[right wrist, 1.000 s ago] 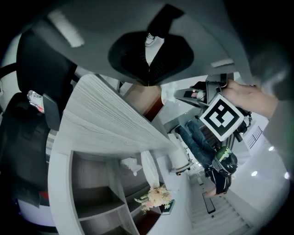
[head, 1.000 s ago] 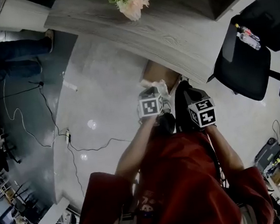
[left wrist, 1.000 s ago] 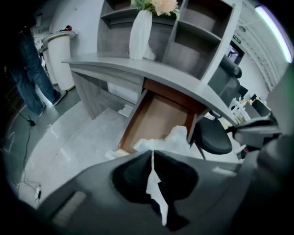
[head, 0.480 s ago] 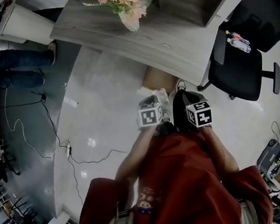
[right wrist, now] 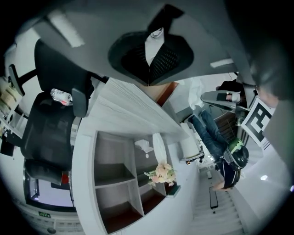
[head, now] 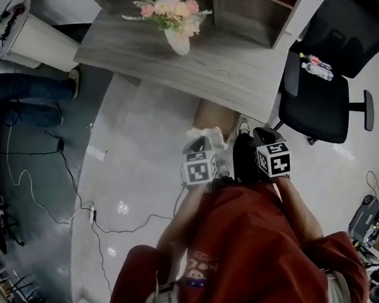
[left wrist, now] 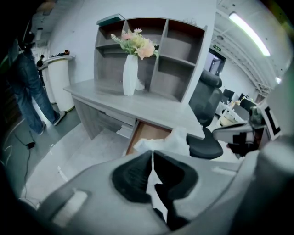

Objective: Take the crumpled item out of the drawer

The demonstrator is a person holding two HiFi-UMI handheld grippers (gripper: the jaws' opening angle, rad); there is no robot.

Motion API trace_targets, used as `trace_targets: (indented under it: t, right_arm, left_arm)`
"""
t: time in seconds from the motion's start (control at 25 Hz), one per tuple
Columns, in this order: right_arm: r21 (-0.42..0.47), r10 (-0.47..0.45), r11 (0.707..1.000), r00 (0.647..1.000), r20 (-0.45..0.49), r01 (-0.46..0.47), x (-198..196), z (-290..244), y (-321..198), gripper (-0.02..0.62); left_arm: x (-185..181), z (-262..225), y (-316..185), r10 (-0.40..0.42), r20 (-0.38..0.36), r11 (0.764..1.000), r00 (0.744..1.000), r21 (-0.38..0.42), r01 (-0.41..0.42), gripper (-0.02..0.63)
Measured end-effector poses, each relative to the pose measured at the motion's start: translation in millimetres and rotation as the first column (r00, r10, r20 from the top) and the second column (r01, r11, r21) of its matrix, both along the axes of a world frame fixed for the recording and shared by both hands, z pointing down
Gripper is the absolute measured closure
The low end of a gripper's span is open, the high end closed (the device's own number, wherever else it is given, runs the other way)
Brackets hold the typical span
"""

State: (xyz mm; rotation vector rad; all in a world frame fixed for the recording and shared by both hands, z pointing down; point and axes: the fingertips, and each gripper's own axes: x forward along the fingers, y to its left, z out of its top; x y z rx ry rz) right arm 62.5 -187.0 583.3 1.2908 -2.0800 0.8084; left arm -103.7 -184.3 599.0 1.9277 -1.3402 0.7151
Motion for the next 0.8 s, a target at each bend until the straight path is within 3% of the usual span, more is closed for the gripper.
trace_targets:
  t: [0.48, 0.8]
  right_arm:
    - [0.016, 0.065, 0.998, 0.996, 0.053, -0.066, 12.0, -20.3, 4.0, 0.594]
    - [0.016, 0.077, 0.997, 0.996, 0.043, -0.078, 17.5, -19.4, 8.7, 0.593]
  left_arm:
    - [-15.8, -41.8, -10.4, 0.012, 0.048, 0.992, 0.999, 0.129, -0.018, 0.595]
    - [-14.3, -47.1, -3.5, 0.022, 0.046, 0.989, 0.999, 0.148, -0.029, 0.597]
